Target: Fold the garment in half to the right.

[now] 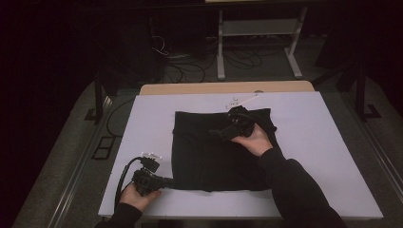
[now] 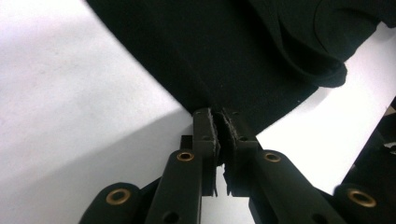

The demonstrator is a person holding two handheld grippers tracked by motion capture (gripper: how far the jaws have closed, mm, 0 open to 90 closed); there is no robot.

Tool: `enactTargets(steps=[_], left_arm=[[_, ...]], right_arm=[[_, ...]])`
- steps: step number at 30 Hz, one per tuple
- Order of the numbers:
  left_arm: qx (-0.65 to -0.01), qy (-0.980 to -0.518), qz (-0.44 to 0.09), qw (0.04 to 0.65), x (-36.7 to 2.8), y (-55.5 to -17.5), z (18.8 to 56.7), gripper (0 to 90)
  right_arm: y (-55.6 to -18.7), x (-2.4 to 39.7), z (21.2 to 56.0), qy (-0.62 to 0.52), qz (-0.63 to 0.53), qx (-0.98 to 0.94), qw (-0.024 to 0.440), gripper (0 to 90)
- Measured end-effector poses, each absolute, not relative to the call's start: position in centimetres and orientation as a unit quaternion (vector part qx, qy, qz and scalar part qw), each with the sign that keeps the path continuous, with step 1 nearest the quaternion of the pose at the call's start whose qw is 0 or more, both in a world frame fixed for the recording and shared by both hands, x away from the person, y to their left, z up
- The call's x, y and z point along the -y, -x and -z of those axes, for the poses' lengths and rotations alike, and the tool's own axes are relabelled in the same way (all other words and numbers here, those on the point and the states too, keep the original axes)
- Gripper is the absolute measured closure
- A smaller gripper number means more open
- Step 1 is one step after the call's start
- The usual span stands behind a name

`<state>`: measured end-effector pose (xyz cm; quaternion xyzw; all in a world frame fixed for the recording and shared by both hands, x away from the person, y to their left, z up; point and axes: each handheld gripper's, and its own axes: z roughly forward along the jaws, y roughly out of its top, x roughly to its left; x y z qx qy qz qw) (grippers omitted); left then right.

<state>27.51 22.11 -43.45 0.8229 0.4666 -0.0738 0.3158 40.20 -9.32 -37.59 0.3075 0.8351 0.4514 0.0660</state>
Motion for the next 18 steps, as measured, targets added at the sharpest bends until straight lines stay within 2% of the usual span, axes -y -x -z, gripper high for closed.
enactTargets(steps=[18], left_arm=[[-0.455,-0.823,0.085,0.330,-22.2,-27.7,43.2,84.0]], right_arm=[[-42.5,6.9,38.5,-0.305,-0.434,-0.846,0.061,0.0]])
